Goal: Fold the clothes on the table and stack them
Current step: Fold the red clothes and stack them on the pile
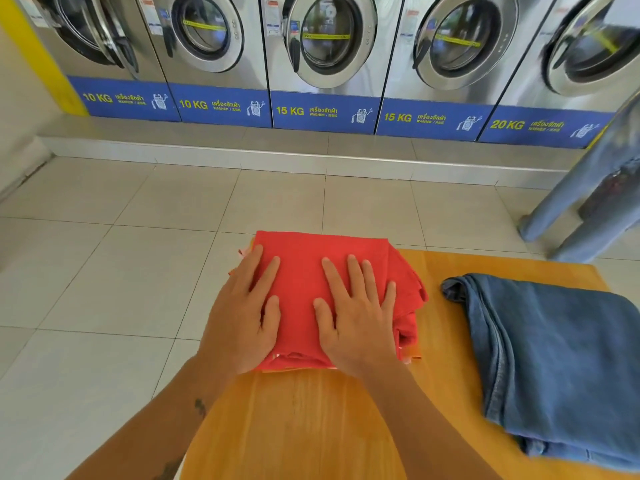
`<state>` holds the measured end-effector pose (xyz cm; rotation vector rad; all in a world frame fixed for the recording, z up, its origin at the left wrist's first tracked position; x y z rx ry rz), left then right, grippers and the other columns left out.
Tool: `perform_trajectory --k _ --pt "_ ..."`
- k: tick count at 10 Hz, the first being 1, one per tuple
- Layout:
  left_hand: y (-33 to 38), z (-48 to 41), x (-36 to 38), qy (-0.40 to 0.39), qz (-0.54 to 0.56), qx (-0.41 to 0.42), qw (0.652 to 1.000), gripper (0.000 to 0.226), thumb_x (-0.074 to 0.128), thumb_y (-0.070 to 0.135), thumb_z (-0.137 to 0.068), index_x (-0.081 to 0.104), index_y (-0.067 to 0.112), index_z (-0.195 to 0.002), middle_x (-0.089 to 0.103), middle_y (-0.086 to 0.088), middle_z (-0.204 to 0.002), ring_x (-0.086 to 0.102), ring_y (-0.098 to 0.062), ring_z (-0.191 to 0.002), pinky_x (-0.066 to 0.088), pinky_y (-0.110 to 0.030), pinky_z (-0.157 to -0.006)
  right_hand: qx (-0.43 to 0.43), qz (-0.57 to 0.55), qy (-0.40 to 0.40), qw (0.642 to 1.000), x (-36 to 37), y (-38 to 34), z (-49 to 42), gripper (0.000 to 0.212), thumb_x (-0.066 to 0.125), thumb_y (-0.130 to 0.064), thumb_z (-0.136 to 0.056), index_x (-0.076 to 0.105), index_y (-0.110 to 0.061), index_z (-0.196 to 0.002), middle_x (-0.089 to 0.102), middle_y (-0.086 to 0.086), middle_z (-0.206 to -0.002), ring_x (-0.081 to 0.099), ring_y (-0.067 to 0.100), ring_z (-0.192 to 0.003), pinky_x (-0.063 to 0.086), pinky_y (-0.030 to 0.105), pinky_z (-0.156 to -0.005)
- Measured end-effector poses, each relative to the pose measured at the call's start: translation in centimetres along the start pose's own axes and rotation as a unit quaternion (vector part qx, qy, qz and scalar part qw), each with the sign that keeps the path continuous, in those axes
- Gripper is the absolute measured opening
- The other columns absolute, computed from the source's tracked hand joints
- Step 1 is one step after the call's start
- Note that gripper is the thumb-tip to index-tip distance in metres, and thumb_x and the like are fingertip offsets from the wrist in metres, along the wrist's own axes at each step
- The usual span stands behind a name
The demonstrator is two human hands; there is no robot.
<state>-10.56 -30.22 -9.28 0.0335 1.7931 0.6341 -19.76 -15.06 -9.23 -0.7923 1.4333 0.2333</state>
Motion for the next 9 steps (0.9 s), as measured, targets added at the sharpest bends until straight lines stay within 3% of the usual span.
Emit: perform_trajectory --k 1,2,3,4,5,6,7,8,9 --pt "-2.2 1.6 -0.1 -0.013 0.009 0.003 1.000 0.061 0.016 0.045 -0.100 0.016 0.022 -0.156 0.008 0.003 -0.165 0.035 -0.023 -0.140 0.035 -0.046 -0.112 -0.005 -0.017 0.005 1.000 0.1 2.0 0.7 0.064 0.017 -0.058 -0.096 0.005 -0.039 -0.156 0.004 -0.001 -0.167 -0.007 0.020 -0.152 0.001 0.052 -0.122" --pt "-1.6 1.2 -1.9 0.040 -0.028 0.001 0.999 0.060 0.018 0.043 -0.100 0.031 0.016 -0.152 0.020 -0.001 -0.162 0.029 -0.023 -0.145 0.025 -0.055 -0.116 0.011 -0.031 -0.003 0.999 -0.7 2.7 0.2 0.067 0.016 -0.060 -0.094 0.013 -0.033 -0.157 0.007 0.001 -0.166 -0.002 0.020 -0.153 0.002 0.051 -0.122" --pt "2.7 -1.2 -4.2 0.114 -0.037 -0.006 0.993 0.054 0.033 0.033 -0.095 0.042 0.016 -0.146 0.030 0.000 -0.158 0.025 -0.019 -0.147 0.014 -0.053 -0.120 0.034 -0.045 0.020 0.998 -2.8 2.2 -2.9 0.067 0.020 -0.056 -0.092 0.023 -0.031 -0.154 0.019 0.006 -0.164 0.008 0.026 -0.152 0.003 0.055 -0.121" --pt "5.5 -3.1 -3.2 0.080 -0.069 -0.002 0.994 0.058 0.030 0.037 -0.093 0.037 0.019 -0.147 0.030 0.000 -0.157 0.023 -0.019 -0.147 0.010 -0.052 -0.120 0.030 -0.008 -0.007 0.999 -2.7 2.3 -6.6 0.061 0.024 -0.053 -0.094 0.026 -0.034 -0.152 0.023 0.006 -0.162 0.013 0.030 -0.150 0.005 0.061 -0.119" --pt "3.3 -2.8 0.1 0.001 -0.096 -0.049 0.994 0.063 0.020 0.045 -0.094 0.027 0.023 -0.153 0.022 0.002 -0.162 0.012 -0.017 -0.150 0.008 -0.050 -0.121 0.063 0.011 -0.079 0.995 -0.8 4.3 -7.4 0.064 0.017 -0.062 -0.091 0.029 -0.038 -0.149 0.032 0.002 -0.158 0.024 0.030 -0.145 0.012 0.065 -0.114" --pt "1.8 -2.1 0.9 0.008 -0.058 -0.064 0.996 0.062 0.019 0.045 -0.095 0.028 0.024 -0.153 0.020 0.005 -0.162 0.009 -0.015 -0.150 0.012 -0.045 -0.121 0.073 -0.013 -0.098 0.992 -0.4 5.9 -6.9 0.067 0.014 -0.062 -0.091 0.028 -0.036 -0.151 0.031 0.002 -0.159 0.026 0.029 -0.145 0.016 0.061 -0.115" --pt "2.2 -1.4 0.1 0.019 -0.035 -0.070 0.997 0.058 0.024 0.040 -0.098 0.032 0.019 -0.152 0.022 0.002 -0.162 0.016 -0.017 -0.149 0.021 -0.043 -0.120 0.086 -0.036 -0.130 0.987 -1.4 6.8 -6.4 0.064 0.017 -0.056 -0.096 0.020 -0.032 -0.155 0.021 0.005 -0.163 0.017 0.029 -0.149 0.010 0.061 -0.117" --pt "1.5 0.5 -0.8 0.010 -0.021 -0.121 0.992 0.053 0.029 0.034 -0.102 0.030 0.018 -0.153 0.022 0.001 -0.162 0.024 -0.018 -0.147 0.029 -0.038 -0.116 0.083 -0.034 -0.162 0.983 -2.3 7.9 -5.4 0.065 0.020 -0.054 -0.097 0.015 -0.028 -0.156 0.016 0.002 -0.165 0.013 0.027 -0.151 0.007 0.061 -0.117" --pt "1.1 2.8 -3.3 0.006 -0.065 -0.149 0.987 0.052 0.031 0.030 -0.102 0.031 0.011 -0.151 0.036 -0.006 -0.155 0.041 -0.025 -0.135 0.034 -0.039 -0.111 0.068 -0.077 -0.147 0.984 -4.9 8.4 -4.2 0.065 0.029 -0.049 -0.098 0.022 -0.020 -0.156 0.024 0.006 -0.162 0.021 0.028 -0.148 0.016 0.052 -0.117"
Point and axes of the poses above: each hand's wrist, its own z-axis away from the middle knuckle, its own x-axis out of the palm, y = z × x, the point moved 5 cm from there along -z, towards the middle knuckle
